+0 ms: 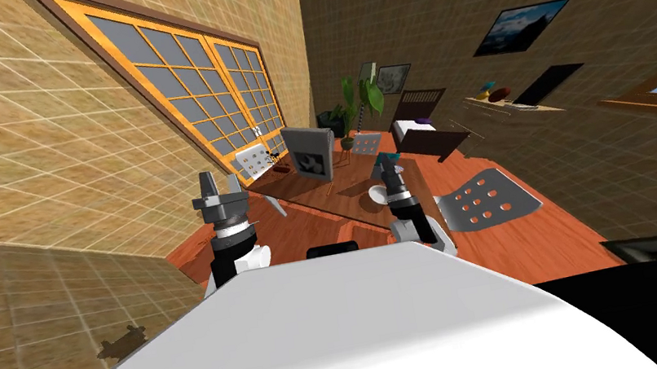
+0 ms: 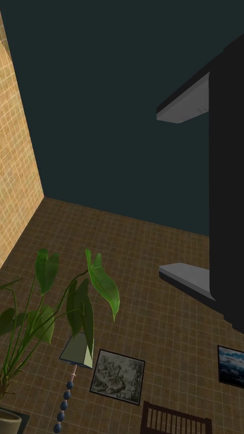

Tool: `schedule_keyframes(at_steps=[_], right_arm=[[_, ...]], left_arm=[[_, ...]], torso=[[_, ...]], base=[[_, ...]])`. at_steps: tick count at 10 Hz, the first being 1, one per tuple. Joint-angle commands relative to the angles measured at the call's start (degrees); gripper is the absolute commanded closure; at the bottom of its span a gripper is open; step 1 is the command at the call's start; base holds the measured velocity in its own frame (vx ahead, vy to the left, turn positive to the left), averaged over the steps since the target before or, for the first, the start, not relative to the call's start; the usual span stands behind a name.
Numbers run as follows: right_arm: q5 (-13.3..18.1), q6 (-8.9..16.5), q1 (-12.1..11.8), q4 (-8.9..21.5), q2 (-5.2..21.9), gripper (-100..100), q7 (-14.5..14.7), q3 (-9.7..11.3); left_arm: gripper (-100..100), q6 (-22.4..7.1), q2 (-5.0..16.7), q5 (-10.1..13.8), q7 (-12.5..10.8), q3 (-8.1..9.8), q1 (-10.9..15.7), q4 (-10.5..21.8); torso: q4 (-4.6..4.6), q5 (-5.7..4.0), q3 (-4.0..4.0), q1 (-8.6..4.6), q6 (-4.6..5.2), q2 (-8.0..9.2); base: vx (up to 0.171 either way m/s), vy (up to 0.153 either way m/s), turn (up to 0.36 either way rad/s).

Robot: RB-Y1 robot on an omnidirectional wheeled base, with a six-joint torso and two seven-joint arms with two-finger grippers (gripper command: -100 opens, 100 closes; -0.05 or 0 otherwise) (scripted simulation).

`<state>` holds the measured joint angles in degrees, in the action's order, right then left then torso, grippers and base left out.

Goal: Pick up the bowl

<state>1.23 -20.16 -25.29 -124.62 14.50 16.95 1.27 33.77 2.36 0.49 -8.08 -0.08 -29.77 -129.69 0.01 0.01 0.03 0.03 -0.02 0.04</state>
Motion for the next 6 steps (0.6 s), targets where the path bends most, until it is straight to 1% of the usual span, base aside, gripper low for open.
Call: schedule_keyframes(at_steps=[1,2,3,4,5,6], right_arm=[[0.2,0.6,0.7,0.7,1.6,-100,1.4,0.4],[0.5,1.4,1.5,1.7,3.9,-100,3.3,1.2],[0.8,2.2,2.3,2.7,5.5,-100,5.1,2.1],[0.8,2.2,2.3,2.7,6.5,-100,5.4,2.1],[1.0,3.2,3.1,3.8,8.5,-100,7.5,3.1],[1.0,3.2,3.1,3.8,9.1,-100,7.5,3.1]], left_arm=[[0,0.0,0.0,0.0,0.0,0.00,0.0,0.0],[0,0.0,0.0,0.0,0.0,0.01,0.0,0.0],[0,0.0,0.0,0.0,0.0,0.00,0.0,0.0],[0,0.0,0.0,0.0,0.0,0.00,0.0,0.0],[0,0.0,0.0,0.0,0.0,0.01,0.0,0.0],[0,0.0,0.0,0.0,0.0,0.00,0.0,0.0]], torso=[[0.00,0.00,0.00,0.00,0.00,0.00],[0.00,-0.01,-0.01,-0.02,0.03,-0.01],[0.00,0.00,-0.01,-0.01,0.01,-0.01],[0.00,-0.01,-0.01,-0.02,0.00,-0.02],[0.00,-0.01,-0.01,-0.04,0.05,-0.02],[0.00,-0.01,-0.01,-0.04,0.01,-0.02]], base=[[-0.010,0.005,0.084],[-0.010,0.010,0.160],[-0.016,0.009,0.263],[-0.010,0.001,0.089],[-0.010,0.004,0.149],[-0.008,0.001,0.090]])
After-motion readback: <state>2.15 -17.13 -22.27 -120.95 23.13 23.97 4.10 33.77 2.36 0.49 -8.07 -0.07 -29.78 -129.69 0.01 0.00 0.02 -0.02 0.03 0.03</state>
